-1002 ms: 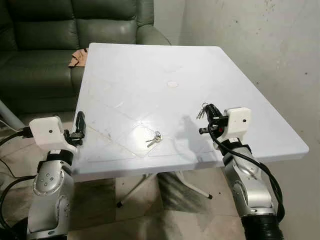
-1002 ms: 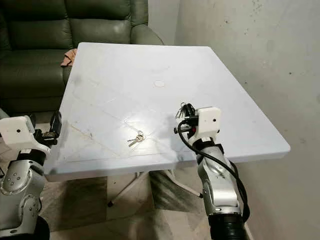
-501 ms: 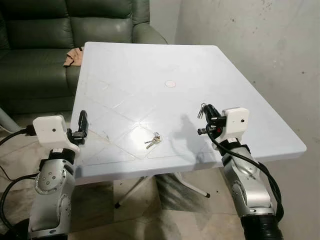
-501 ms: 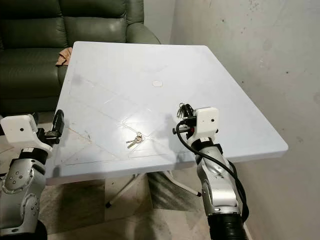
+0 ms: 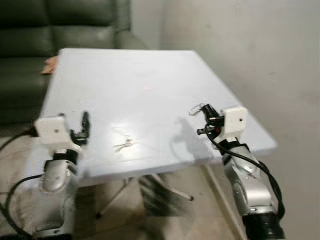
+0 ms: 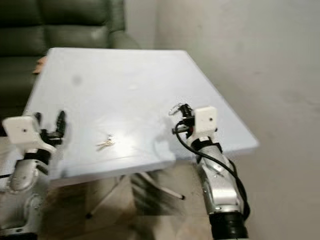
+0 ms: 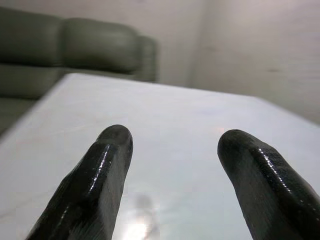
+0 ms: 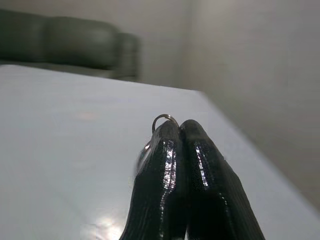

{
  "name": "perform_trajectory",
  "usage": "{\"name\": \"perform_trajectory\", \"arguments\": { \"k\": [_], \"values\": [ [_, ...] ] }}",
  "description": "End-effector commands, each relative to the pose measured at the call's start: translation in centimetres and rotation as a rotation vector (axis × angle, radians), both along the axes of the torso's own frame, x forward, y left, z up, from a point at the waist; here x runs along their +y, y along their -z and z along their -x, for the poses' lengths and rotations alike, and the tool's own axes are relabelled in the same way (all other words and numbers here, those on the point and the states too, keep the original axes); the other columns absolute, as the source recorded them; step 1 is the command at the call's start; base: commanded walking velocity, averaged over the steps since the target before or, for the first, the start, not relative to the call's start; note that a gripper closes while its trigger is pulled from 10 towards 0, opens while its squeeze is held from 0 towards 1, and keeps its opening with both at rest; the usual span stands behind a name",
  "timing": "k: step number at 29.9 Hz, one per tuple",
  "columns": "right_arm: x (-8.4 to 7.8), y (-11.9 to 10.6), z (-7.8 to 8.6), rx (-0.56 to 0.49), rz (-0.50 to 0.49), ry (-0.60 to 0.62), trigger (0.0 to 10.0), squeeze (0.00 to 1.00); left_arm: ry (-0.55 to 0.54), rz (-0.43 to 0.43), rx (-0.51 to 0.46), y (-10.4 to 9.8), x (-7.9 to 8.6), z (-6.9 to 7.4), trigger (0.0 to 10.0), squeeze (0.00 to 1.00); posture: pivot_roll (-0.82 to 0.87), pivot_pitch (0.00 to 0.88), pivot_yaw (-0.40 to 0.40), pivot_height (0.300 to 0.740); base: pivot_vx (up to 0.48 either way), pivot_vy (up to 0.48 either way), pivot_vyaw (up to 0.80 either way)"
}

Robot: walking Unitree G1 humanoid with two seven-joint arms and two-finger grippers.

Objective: Hang keys on a hook

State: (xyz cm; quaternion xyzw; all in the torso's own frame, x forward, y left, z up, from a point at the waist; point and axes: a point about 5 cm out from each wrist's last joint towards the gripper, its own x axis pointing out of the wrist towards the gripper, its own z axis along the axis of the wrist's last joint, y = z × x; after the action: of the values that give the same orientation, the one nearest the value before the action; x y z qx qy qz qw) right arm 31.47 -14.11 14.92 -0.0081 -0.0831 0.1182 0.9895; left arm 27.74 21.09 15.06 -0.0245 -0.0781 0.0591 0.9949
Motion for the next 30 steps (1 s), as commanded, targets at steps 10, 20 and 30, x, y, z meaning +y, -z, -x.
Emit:
{"name": "perform_trajectory", "arguments": {
  "k": [10,20,30],
  "values": [
    [0.34,0.04,0.06,-0.001,0.004,-0.02,10.0,0.0,-0.024,-0.011,0.01,-0.02,0.34,-0.06,10.0,0.0,-0.05,0.0,-0.048,0.74,0.0,0.0,-0.8],
    [0.31,0.16,0.17,0.001,0.009,-0.023,10.0,0.0,-0.025,-0.008,0.014,-0.01,0.26,-0.19,10.0,0.0,-0.05,0.0,-0.048,0.74,0.0,0.0,-0.8],
    [0.28,0.22,0.24,0.004,0.012,-0.025,10.0,0.0,-0.024,0.009,0.025,0.18,0.23,-0.21,10.0,0.0,-0.05,0.0,-0.049,0.74,0.0,0.0,-0.8]
  ]
}}
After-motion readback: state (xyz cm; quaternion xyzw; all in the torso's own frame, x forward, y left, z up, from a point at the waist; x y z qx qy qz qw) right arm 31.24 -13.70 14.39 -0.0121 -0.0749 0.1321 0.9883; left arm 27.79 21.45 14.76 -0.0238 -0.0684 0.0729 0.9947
